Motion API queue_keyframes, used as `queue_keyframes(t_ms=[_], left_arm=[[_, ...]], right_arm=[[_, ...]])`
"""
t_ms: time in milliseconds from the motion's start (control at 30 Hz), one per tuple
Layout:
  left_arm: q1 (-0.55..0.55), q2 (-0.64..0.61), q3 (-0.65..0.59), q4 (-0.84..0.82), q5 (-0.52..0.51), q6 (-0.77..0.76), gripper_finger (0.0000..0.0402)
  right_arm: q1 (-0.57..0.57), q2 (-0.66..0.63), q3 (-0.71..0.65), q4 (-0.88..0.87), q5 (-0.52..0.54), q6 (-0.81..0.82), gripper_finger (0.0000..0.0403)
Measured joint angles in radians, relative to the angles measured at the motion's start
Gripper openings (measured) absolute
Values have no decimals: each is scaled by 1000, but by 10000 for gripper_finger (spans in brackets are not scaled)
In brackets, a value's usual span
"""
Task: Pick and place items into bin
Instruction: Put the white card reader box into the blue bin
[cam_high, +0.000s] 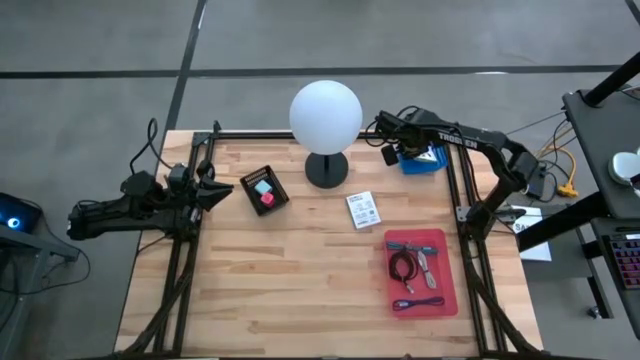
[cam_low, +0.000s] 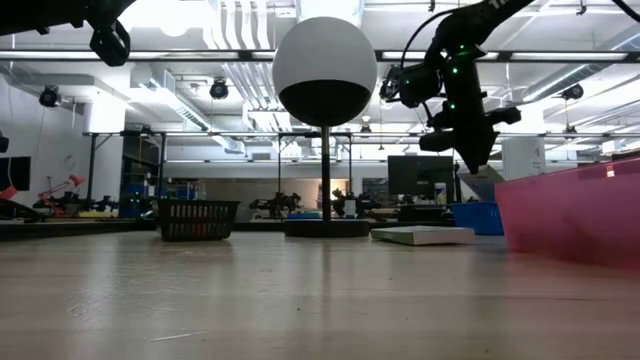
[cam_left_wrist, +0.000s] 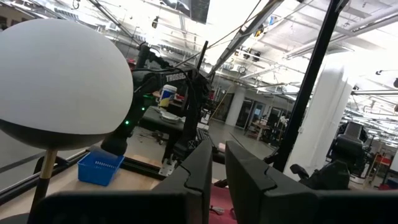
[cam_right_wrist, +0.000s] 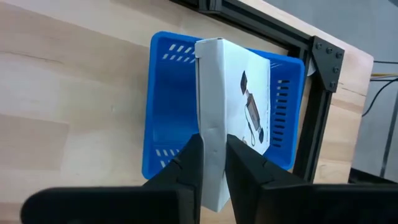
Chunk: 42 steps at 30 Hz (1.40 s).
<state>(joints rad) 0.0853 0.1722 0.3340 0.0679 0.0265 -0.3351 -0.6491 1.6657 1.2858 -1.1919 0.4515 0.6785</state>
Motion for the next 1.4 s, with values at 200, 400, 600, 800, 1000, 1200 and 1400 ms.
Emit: queue_keyframes(t_ms=[200,400,600,800,1000,1200,1400], left_arm=[[0,0,0,0,0,0,29],[0,0,0,0,0,-1,29],[0,0,0,0,0,-2,29],[0,0,0,0,0,-2,29],[0,0,0,0,0,-2,29],[0,0,0,0,0,-2,29],[0,0,0,0,0,-1,29]], right_arm=[[1,-2,0,0,17,21,73],[1,-2,0,-3,21,18,102],[1,-2,0,-5,21,6,118],[3,-6,0,-6,15,-5,125],[8,-44,0,-1,12,-13,120],[45,-152,1,69,6,-103,110],[95,-269,-8,246,-172,-158,99]])
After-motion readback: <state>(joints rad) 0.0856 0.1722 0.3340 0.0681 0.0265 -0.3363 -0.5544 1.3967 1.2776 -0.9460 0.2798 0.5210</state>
